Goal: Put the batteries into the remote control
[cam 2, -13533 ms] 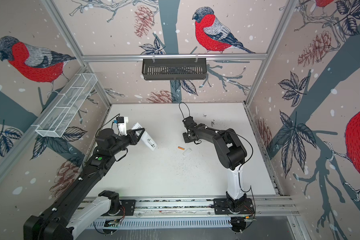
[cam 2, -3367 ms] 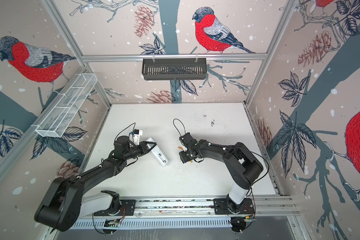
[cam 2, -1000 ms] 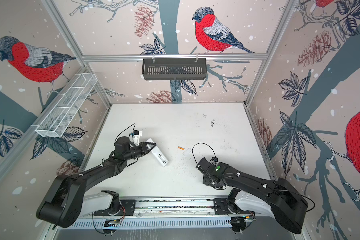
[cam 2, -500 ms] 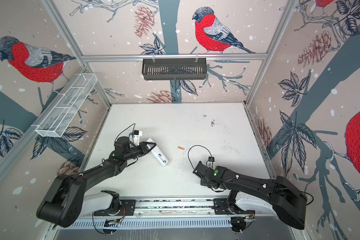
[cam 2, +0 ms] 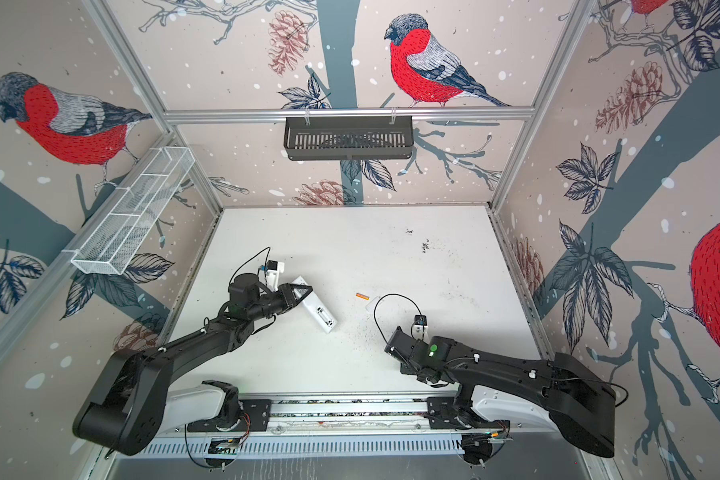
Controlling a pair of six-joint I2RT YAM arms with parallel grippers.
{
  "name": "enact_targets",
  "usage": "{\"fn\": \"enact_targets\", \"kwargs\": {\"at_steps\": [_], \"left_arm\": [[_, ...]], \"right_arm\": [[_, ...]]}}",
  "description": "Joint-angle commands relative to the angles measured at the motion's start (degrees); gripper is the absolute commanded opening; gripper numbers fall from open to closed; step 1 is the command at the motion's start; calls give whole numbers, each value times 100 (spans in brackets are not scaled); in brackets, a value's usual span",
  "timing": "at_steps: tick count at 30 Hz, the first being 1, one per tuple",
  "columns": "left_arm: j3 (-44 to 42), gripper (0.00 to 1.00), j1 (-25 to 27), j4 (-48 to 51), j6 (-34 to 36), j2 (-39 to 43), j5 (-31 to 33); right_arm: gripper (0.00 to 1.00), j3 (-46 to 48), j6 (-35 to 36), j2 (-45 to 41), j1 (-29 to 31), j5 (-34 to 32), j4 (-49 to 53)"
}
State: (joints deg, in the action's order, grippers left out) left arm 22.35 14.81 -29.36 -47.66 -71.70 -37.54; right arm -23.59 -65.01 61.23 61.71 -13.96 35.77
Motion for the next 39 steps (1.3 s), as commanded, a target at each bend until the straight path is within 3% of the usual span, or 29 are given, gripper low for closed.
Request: {"fn": "enact_targets", "kwargs": {"at_steps": [1, 13, 19, 31, 36, 39], "left_arm": [[-2, 3, -4, -337, 11, 23, -126], [-103, 3, -4, -562, -86, 49, -174], [-134, 3, -4, -595, -97, 56, -171], [-91, 3, 38, -486, -26, 17, -174], [-62, 3, 294, -308, 98, -33, -100], [-83, 3, 399, -264, 108, -30, -105]], "right_arm": [[31, 7, -205, 10, 60, 1396, 580], [30, -104, -215, 31, 21, 1475, 728], [29, -160, 171, 333, -160, 1405, 493], [15, -310, 640, 442, -252, 1112, 419], [13, -427, 1480, 318, -187, 745, -207], [12, -150, 1746, -27, -215, 1026, -1105]]}}
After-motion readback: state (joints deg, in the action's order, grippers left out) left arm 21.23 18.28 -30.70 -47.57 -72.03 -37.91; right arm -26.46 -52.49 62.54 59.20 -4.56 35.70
